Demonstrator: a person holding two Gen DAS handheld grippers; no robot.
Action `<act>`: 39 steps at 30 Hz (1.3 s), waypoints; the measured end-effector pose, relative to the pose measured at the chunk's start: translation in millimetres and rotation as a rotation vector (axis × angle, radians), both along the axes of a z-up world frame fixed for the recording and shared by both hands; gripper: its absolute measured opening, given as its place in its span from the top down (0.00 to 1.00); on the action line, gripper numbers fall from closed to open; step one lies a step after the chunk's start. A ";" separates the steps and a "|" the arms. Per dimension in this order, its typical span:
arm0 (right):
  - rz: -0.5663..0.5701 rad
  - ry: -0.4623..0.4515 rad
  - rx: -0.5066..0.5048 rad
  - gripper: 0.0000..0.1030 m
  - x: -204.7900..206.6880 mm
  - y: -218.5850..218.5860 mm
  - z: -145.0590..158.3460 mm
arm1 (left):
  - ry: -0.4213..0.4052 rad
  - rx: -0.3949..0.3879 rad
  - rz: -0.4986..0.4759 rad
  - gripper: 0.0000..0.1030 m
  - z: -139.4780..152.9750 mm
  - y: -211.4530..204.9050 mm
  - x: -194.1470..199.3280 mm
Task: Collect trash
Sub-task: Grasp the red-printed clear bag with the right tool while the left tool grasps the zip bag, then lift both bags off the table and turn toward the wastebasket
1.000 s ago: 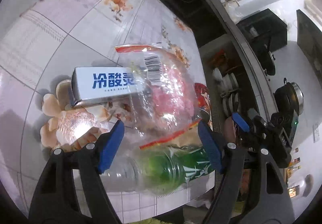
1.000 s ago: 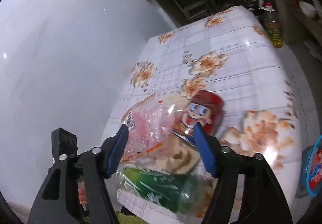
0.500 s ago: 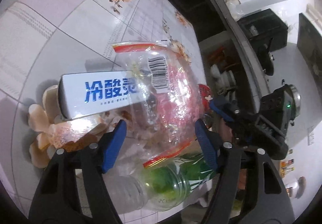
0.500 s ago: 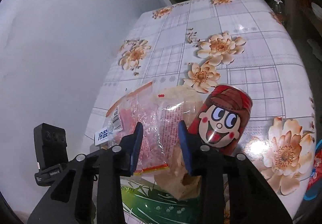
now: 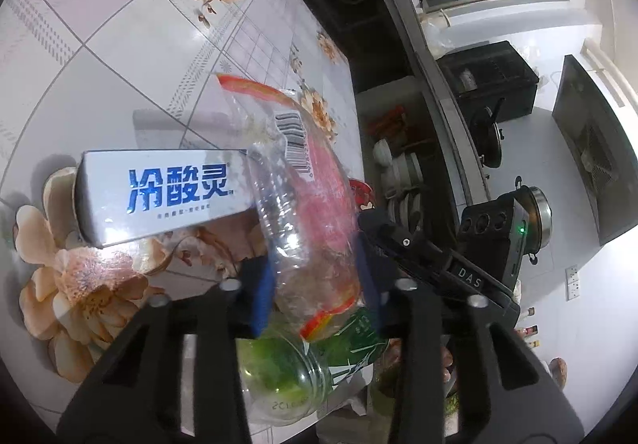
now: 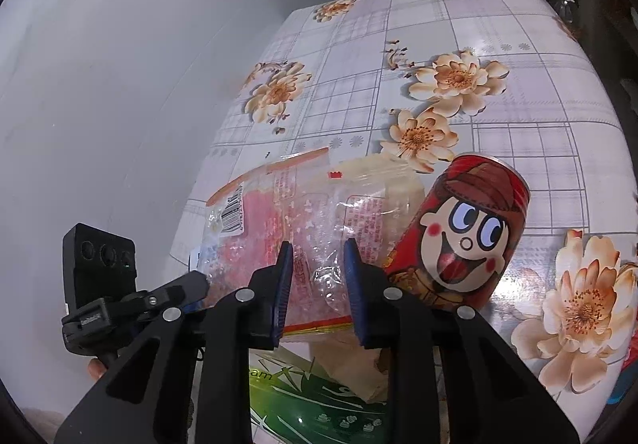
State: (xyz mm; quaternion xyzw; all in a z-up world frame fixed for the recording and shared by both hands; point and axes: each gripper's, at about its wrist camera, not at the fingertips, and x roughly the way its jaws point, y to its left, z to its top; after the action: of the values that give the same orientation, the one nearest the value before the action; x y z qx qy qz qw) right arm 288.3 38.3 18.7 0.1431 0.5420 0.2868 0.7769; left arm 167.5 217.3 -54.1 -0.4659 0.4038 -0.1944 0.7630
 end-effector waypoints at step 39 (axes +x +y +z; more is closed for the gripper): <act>0.300 -0.139 -0.574 0.20 15.8 88.8 -12.5 | -0.228 0.214 0.257 0.98 58.7 38.7 -40.1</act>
State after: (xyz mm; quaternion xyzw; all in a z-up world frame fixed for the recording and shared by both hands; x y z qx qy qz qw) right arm 304.0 127.1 6.2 -0.1831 0.5613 0.2428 0.7697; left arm 127.4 256.0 4.6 -0.4049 0.2701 -0.1030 0.8675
